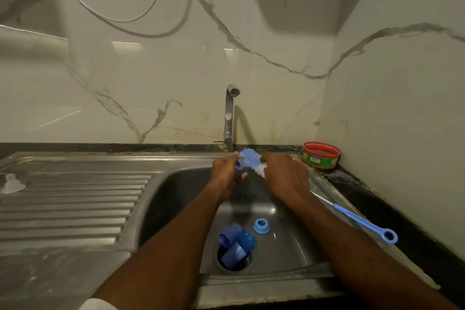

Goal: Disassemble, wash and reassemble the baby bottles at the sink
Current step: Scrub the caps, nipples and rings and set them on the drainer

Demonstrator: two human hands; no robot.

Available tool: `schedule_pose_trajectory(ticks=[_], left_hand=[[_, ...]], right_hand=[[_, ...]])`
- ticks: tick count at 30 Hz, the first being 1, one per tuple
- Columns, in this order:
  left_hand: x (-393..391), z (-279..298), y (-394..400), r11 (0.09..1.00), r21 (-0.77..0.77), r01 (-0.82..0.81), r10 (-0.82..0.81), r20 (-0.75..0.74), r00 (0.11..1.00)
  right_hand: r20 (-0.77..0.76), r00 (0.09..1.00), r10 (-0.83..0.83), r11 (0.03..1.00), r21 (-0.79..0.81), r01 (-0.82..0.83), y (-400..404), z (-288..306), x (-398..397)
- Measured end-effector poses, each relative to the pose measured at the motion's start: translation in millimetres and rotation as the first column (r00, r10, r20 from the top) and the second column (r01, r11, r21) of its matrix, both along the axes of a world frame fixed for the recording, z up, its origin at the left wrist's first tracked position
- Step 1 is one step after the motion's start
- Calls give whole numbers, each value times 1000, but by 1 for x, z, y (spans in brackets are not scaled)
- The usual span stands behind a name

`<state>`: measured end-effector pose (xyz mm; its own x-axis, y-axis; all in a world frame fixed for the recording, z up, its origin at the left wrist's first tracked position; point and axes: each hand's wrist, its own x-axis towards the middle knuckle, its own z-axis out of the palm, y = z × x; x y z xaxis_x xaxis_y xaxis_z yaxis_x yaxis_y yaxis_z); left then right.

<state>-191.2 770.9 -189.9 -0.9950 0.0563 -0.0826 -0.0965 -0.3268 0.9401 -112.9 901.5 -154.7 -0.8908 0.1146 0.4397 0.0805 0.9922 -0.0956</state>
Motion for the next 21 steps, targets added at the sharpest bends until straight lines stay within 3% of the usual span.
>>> schedule_pose_trajectory(ticks=[2,5,10,13,17,21], left_hand=[[-3,-8,-1,989,-149,-1,-19,-130,991],[-6,-14,-3,911,-379,-162,57,-274,960],[-10,-16,-7,797,-487,-357,121,-451,884],[-12,-18,-7,815,-441,-376,200,-394,897],[-16,-22,-8,886,-400,-235,140,-251,958],[-22,-18,-8,879,-429,-210,135,-198,971]], right_hand=[[19,1000,-14,999,-33,15,3,1,1],[95,995,-17,999,-48,22,3,0,-1],[121,993,11,998,-61,-3,2,2,-3],[100,995,27,997,-78,-20,2,3,-2],[26,999,33,998,-46,-32,0,4,1],[16,995,97,995,-32,-96,0,6,2]])
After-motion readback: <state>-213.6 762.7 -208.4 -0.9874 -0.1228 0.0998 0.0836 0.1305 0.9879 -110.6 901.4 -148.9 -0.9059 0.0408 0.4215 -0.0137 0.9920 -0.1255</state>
